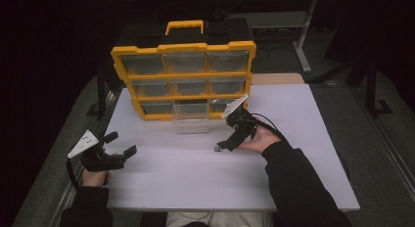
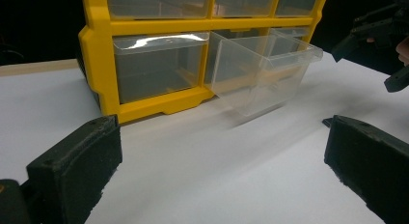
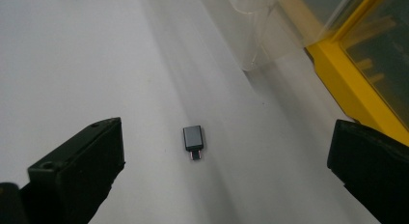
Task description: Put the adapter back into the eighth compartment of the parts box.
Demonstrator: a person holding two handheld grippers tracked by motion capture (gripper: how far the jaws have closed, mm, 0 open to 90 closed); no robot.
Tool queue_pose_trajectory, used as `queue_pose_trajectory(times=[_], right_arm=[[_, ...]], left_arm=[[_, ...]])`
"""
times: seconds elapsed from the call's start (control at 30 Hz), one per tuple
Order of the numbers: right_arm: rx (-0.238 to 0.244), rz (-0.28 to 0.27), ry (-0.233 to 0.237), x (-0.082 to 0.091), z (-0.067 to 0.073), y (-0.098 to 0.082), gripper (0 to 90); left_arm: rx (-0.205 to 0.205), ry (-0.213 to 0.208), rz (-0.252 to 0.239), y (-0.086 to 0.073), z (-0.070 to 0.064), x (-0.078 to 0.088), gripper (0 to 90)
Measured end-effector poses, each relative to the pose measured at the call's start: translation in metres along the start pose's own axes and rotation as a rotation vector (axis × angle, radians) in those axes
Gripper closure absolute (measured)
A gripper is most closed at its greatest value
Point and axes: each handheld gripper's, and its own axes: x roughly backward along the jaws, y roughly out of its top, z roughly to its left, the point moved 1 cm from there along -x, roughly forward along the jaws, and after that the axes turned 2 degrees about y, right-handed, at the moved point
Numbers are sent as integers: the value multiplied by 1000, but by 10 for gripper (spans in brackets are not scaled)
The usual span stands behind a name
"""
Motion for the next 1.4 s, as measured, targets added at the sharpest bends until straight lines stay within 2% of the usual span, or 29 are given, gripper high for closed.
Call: queue_pose_trajectory(times=[0.2, 0.37, 0.97, 1.2, 1.27, 1.3, 1.4], right_arm=[[14, 38, 18, -10, 3, 2, 0], [20, 66, 16, -15, 4, 1, 0], [42, 125, 58, -35, 9, 1, 10], [46, 151, 82, -42, 9, 1, 70], [52, 157, 86, -43, 10, 1, 126], [71, 166, 84, -44, 11, 1, 146], [76, 189, 90, -46, 13, 0, 210]], left_arm=[[-1, -1, 0, 0, 0, 0, 0], [-2, -1, 2, 0, 0, 0, 0], [-5, -4, 5, 0, 0, -1, 0], [-8, -5, 8, 0, -1, -1, 0], [-10, -5, 8, 0, -1, -1, 0], [-10, -5, 8, -1, -1, -2, 0], [-13, -6, 10, -1, -1, -2, 0]])
